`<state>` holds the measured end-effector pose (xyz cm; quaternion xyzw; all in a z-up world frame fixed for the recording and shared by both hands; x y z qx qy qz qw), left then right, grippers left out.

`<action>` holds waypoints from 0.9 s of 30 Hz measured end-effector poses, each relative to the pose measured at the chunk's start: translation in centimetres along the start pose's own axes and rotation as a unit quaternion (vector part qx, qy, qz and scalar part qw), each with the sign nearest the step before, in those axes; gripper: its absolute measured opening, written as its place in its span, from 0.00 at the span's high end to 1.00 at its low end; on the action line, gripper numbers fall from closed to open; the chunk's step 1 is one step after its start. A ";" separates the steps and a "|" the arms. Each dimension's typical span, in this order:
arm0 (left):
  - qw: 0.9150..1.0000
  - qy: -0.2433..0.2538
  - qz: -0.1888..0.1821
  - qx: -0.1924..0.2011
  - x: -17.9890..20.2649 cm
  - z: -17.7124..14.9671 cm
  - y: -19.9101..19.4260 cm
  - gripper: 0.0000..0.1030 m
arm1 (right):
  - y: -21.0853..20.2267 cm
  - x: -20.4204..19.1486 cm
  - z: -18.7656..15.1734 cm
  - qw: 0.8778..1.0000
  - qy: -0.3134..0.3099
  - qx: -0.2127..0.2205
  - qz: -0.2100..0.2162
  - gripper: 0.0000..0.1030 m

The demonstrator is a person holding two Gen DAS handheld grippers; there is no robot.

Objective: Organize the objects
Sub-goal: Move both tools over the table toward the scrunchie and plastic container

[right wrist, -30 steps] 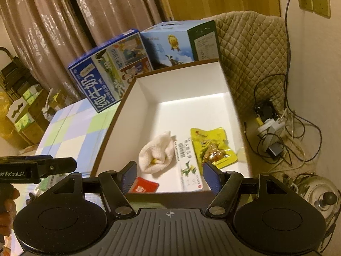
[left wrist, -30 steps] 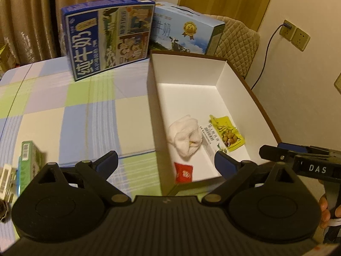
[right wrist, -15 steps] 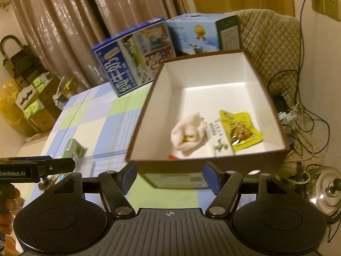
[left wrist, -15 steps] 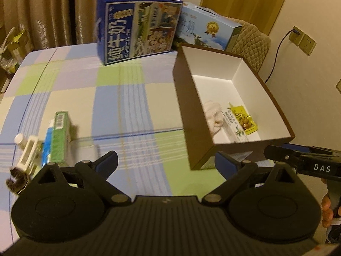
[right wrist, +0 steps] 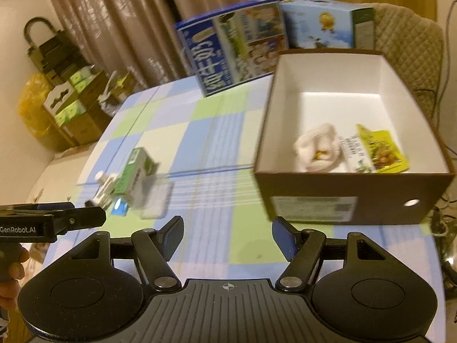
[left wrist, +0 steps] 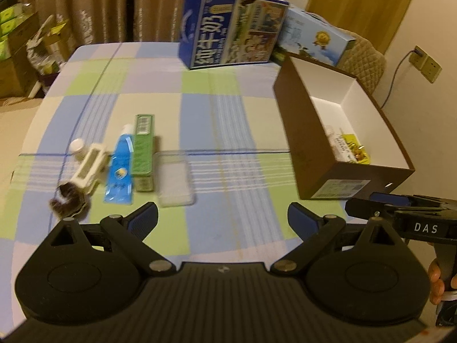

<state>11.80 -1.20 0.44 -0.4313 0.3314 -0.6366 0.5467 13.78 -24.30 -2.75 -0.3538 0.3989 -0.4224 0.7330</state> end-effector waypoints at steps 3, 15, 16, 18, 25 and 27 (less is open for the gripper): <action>1.000 -0.012 0.007 -0.002 -1.5 -0.7 -0.3 0.07 | 1.0 -1.5 -0.2 1.000 -0.012 -0.010 0.007 0.36; 0.998 -0.056 0.041 -0.001 -6.9 -2.6 -1.6 0.07 | 4.3 -5.5 -0.2 0.998 -0.043 -0.040 0.020 0.36; 0.997 -0.059 0.045 -0.001 -7.4 -2.7 -1.6 0.07 | 4.6 -5.7 -0.2 0.998 -0.045 -0.042 0.021 0.36; 0.996 -0.064 0.055 -0.001 -8.2 -2.7 -1.5 0.07 | 5.2 -6.2 -0.2 0.997 -0.049 -0.048 0.020 0.36; 0.993 -0.074 0.087 0.005 -11.3 -3.0 -1.2 0.08 | 7.0 -7.2 0.1 0.996 -0.055 -0.064 0.013 0.36; 0.992 -0.075 0.098 0.007 -12.1 -3.0 -0.8 0.08 | 7.5 -7.4 0.3 0.996 -0.055 -0.066 0.012 0.36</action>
Point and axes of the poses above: each gripper's, at about its wrist camera, not at the fingertips, and y roughly the way its jaws point, x to its right, z to its top, the point moved 1 cm from there along y, roughly the way its jaws point, and after that the axes turned 13 degrees about -x, right-handed, at the moved point
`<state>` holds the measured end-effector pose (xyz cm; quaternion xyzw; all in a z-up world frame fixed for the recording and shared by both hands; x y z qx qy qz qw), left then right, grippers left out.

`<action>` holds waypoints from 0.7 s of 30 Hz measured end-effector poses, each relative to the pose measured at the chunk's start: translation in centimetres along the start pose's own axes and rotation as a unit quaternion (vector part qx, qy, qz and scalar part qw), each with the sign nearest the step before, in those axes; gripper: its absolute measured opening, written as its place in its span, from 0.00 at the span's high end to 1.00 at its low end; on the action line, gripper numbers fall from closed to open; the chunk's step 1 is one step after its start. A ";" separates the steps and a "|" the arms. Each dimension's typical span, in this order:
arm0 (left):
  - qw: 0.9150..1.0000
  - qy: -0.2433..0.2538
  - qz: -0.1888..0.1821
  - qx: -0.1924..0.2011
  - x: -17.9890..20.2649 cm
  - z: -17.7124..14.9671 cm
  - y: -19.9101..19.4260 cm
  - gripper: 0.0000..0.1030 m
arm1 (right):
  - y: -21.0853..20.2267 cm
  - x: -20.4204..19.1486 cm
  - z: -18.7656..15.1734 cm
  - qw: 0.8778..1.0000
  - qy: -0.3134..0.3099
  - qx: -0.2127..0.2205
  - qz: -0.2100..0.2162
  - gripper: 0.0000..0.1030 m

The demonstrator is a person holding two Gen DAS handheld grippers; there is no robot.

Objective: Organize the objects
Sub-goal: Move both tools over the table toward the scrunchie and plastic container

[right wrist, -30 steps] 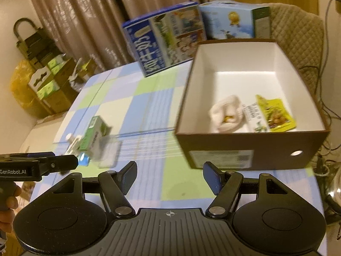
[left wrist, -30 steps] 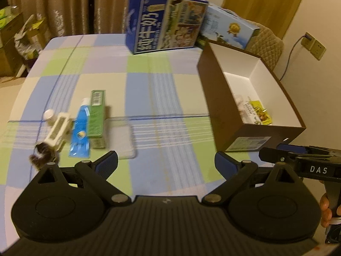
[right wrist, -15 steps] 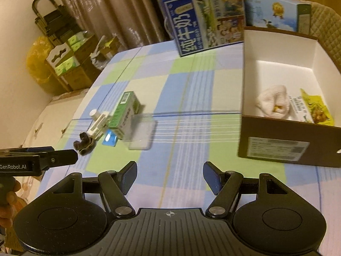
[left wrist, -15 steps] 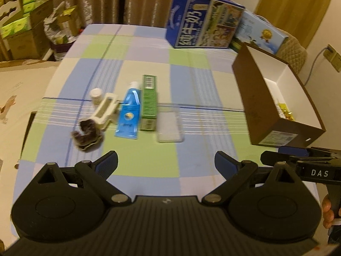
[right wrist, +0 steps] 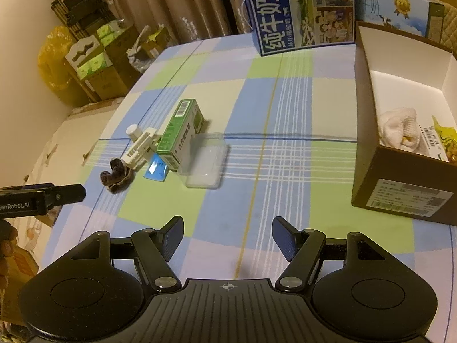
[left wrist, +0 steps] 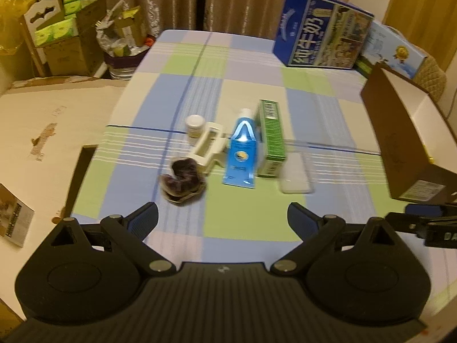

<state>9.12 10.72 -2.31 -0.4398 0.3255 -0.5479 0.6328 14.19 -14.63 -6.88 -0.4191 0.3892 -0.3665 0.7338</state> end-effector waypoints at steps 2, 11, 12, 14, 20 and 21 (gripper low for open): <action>1.000 -0.001 0.011 0.000 -0.6 0.2 0.6 0.08 | 0.5 0.0 0.3 1.000 0.002 -0.002 -0.003 0.36; 0.999 0.003 0.034 -0.004 -3.2 1.3 3.7 0.09 | 2.4 -0.2 1.6 1.000 0.011 -0.014 -0.011 0.36; 0.999 0.005 0.036 -0.005 -3.4 1.5 4.1 0.09 | 2.6 -0.2 1.6 1.000 0.013 -0.016 -0.012 0.36; 0.999 0.009 0.038 -0.006 -3.7 1.9 4.8 0.09 | 2.8 -0.2 1.8 1.000 0.016 -0.018 -0.013 0.36; 0.999 0.028 0.040 -0.017 -4.2 3.0 7.1 0.10 | 3.4 0.4 2.3 0.999 0.029 -0.021 -0.022 0.36; 0.998 0.033 0.040 -0.020 -4.1 3.2 7.6 0.11 | 3.4 0.5 2.3 0.999 0.032 -0.022 -0.024 0.36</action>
Point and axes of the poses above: each gripper's, at about its wrist camera, not at the fingertips, and y roughly the way its jaws point, x to its right, z to its top, the point moved 1 cm from there along y, roughly the way its jaws point, and after that the axes turned 13 degrees about -x, right-handed, at the moved point
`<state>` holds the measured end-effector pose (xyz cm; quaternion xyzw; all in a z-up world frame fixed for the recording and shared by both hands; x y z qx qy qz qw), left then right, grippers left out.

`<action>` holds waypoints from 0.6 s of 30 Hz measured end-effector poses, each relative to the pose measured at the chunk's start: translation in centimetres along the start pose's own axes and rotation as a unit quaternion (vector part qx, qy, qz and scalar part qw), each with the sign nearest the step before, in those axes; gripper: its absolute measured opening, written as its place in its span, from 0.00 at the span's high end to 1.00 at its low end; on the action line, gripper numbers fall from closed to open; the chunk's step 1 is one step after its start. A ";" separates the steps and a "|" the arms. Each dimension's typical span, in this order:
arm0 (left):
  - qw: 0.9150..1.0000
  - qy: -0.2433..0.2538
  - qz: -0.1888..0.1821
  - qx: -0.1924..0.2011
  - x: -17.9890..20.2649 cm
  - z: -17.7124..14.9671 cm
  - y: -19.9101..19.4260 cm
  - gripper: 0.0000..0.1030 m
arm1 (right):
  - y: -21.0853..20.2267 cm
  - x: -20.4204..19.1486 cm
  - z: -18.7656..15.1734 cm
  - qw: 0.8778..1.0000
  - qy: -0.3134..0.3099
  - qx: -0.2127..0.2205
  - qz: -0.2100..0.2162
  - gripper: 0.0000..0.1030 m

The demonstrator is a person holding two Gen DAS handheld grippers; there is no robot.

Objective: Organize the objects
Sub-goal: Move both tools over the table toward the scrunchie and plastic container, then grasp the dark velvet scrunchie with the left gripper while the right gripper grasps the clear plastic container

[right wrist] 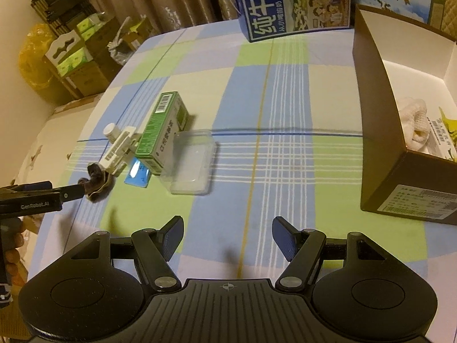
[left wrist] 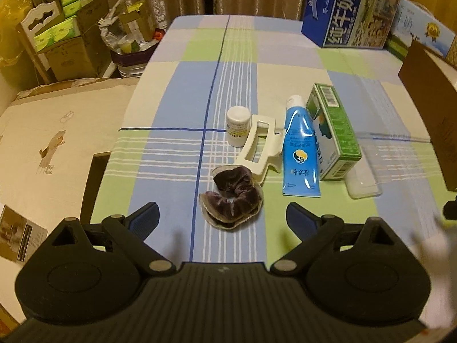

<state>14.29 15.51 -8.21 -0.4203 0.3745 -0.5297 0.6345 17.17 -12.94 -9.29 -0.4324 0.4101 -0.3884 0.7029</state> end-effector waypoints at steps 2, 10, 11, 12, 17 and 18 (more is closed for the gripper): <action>1.000 0.009 -0.001 -0.006 0.2 0.4 0.8 0.13 | 0.1 0.2 0.1 1.000 0.004 -0.001 -0.003 0.36; 0.999 0.033 -0.008 -0.025 0.5 1.8 3.8 0.26 | 0.6 0.8 0.6 1.000 0.017 -0.007 -0.012 0.36; 0.999 0.035 -0.008 -0.027 0.5 1.9 4.0 0.27 | 0.6 0.8 0.7 1.000 0.017 -0.008 -0.012 0.36; 0.999 0.037 -0.008 -0.027 0.5 1.9 4.2 0.28 | 0.7 0.8 0.7 1.000 0.018 -0.008 -0.013 0.36; 0.998 0.043 -0.010 -0.032 0.5 2.4 5.0 0.42 | 1.0 0.7 1.3 1.000 0.015 -0.011 -0.015 0.36; 0.998 0.044 -0.014 -0.033 0.5 2.4 5.1 0.45 | 1.1 0.6 1.5 1.000 0.014 -0.011 -0.015 0.36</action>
Point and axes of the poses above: each gripper's, at about its wrist camera, not at the fingertips, and y roughly the way its jaws point, x to its right, z to its top, the point moved 1 cm from there along y, roughly the way its jaws point, and after that the axes turned 13 degrees about -x, right-handed, at the moved point
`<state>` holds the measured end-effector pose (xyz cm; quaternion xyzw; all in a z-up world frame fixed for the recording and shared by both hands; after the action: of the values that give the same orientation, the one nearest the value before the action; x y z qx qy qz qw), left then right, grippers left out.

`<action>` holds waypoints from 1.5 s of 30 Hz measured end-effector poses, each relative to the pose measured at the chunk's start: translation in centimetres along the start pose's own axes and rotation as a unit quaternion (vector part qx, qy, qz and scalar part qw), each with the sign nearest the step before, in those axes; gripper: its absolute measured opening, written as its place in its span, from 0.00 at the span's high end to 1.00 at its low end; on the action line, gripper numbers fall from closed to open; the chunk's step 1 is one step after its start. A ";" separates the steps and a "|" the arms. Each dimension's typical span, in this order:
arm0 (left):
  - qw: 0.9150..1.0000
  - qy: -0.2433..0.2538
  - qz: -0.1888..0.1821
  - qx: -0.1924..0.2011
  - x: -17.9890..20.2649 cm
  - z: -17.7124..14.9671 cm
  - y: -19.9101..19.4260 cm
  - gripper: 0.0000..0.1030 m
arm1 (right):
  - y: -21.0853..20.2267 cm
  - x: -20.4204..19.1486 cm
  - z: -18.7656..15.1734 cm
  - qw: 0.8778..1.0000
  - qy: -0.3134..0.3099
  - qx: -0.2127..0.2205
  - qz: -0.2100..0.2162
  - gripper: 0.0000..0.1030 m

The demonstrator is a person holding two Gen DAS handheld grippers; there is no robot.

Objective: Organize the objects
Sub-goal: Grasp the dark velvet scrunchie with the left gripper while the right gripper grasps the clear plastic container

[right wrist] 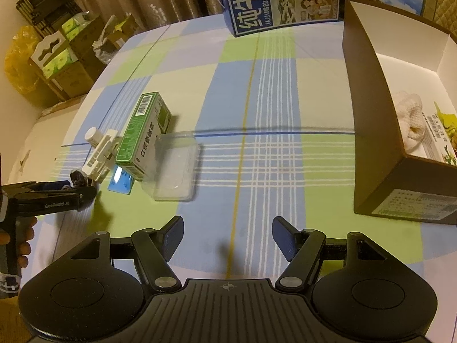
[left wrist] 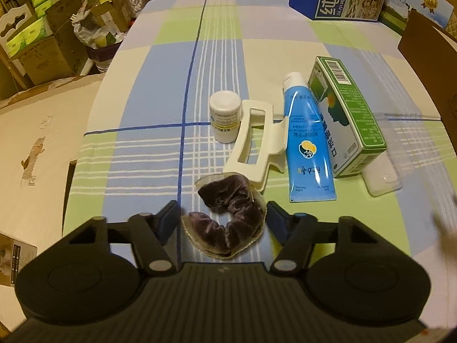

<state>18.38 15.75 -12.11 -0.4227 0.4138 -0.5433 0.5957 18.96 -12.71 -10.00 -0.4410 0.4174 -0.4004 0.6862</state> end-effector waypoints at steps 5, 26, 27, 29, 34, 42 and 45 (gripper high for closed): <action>1.000 0.013 -0.011 0.009 0.1 -0.4 -0.2 0.70 | 0.6 -0.9 0.8 1.000 -0.014 0.000 0.005 0.36; 0.998 -0.058 -0.017 0.023 -2.7 -1.6 -3.0 0.77 | 8.2 -7.3 4.8 0.995 -0.096 -0.021 -0.010 0.36; 0.998 -0.059 -0.016 0.023 -2.6 -1.6 -2.9 0.77 | 8.5 -7.2 4.8 0.995 -0.101 -0.023 -0.014 0.36; 0.998 -0.058 -0.017 0.022 -2.5 -1.5 -2.9 0.77 | 8.7 -6.9 4.8 0.994 -0.104 -0.022 -0.013 0.36; 0.998 -0.057 -0.020 0.017 -2.3 -1.5 -2.6 0.77 | 8.1 -4.9 4.1 0.995 -0.097 -0.016 -0.004 0.46; 0.998 -0.054 -0.027 0.011 -1.8 -1.5 -2.3 0.77 | 6.7 -2.1 2.8 0.996 -0.076 -0.036 0.010 0.42; 0.998 -0.054 -0.025 0.010 -1.7 -1.3 -2.2 0.77 | 6.6 -2.3 3.2 0.997 -0.074 -0.027 0.004 0.37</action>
<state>16.36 17.22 -10.31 -0.4555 0.3648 -0.5383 0.6079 22.33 -7.86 -14.87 -0.4858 0.3781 -0.3526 0.7048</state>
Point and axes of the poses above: each gripper's, at about its wrist camera, not at the fingertips, and y roughly the way its jaws point, x to its right, z to its top, the point moved 1 cm from there along y, roughly the way its jaws point, and after that the axes turned 13 degrees about -x, right-handed, at the moved point
